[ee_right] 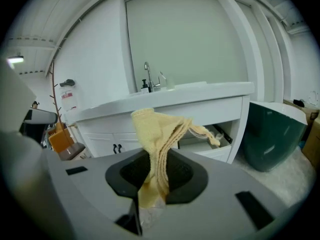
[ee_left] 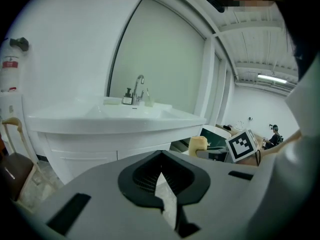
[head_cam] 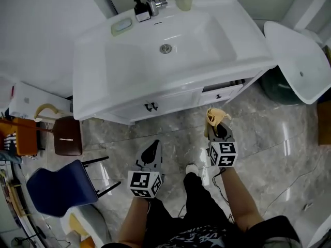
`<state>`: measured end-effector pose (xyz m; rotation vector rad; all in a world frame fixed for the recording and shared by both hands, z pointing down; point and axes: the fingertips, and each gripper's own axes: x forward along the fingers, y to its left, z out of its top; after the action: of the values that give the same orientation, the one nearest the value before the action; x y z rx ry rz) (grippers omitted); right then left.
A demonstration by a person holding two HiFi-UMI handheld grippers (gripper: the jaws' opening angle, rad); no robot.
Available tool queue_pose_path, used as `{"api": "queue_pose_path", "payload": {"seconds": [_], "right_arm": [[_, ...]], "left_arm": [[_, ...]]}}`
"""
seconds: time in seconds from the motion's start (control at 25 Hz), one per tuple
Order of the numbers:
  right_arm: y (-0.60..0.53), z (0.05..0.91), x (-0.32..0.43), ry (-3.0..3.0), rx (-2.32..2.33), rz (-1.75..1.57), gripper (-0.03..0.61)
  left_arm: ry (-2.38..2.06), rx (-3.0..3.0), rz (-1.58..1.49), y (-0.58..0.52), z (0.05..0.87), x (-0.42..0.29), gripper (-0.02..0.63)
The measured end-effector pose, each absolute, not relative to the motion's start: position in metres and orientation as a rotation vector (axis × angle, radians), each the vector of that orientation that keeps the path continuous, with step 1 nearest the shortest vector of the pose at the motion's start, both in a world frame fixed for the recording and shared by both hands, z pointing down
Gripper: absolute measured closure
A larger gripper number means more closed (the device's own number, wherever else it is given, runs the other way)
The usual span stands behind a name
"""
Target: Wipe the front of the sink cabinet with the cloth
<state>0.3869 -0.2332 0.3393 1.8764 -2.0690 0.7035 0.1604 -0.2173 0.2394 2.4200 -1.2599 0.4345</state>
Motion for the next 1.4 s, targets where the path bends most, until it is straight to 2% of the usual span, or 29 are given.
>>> {"api": "queue_pose_path", "payload": {"seconds": [0.36,0.68,1.08,1.4], "right_arm": [[-0.202,0.237,0.329,-2.066,1.896,0.603,0.495],[-0.126,0.197,0.221,-2.019,2.009,0.643,0.495],[-0.058,0.157,0.078,-2.042,1.985,0.538,0.496],[0.007,0.126,0.026,-1.968,2.105,0.549,0.495]], "left_arm": [[-1.151,2.463,0.362,-0.185,0.177,0.111,0.598],[-1.134,2.499,0.366,-0.126,0.140,-0.021,0.598],[-1.136,2.544,0.295,-0.069,0.112,-0.176,0.598],[-1.016,2.608,0.330,-0.033,0.110,-0.236,0.598]]}}
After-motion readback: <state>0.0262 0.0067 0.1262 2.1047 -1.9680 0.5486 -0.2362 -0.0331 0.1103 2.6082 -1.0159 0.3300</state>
